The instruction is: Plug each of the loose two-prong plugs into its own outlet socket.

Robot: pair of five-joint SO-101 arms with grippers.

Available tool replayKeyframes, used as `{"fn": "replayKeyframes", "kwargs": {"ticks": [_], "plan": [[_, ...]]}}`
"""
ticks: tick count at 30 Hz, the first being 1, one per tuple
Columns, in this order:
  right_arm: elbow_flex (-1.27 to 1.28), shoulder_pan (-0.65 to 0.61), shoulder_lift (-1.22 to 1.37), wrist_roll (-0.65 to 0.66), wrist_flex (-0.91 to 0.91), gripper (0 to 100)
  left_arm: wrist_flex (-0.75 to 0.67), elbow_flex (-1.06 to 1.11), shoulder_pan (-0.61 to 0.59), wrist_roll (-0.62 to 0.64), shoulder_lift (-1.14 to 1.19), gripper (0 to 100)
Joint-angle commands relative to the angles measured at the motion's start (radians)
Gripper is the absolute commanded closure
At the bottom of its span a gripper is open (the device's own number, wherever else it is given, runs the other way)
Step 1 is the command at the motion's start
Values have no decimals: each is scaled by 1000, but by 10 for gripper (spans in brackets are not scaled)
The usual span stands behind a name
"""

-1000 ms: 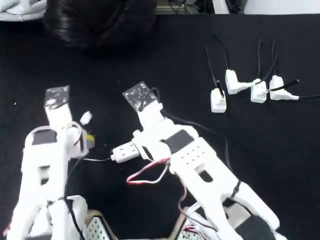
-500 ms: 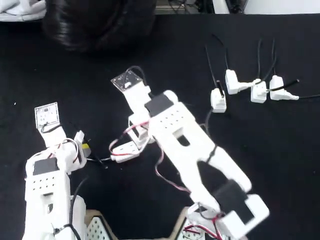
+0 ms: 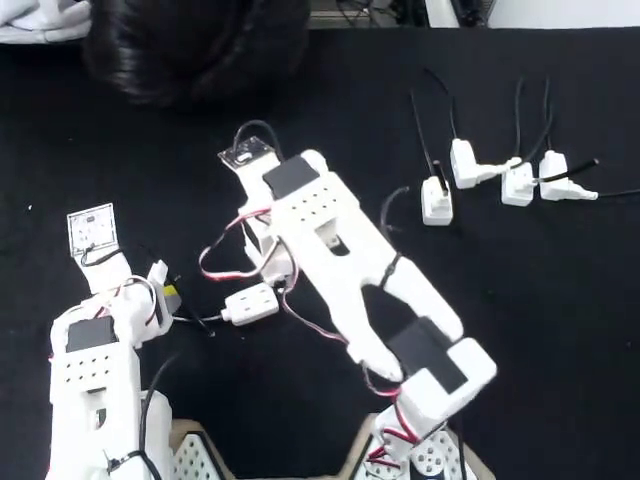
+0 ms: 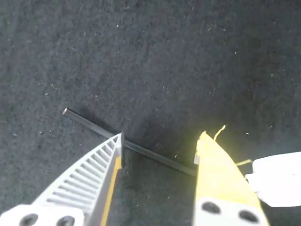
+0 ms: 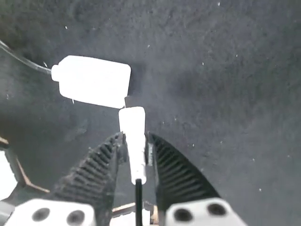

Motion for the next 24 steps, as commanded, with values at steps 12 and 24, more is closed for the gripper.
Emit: {"fn": "replayKeyframes", "kwargs": {"ticks": [12,24], "plan": [[-196,-6,122,-74,110,988,-14,-2,-1,6,-17,748],[-194,-6,124,-74,110,987,-14,-2,-1,5,-17,748]]}}
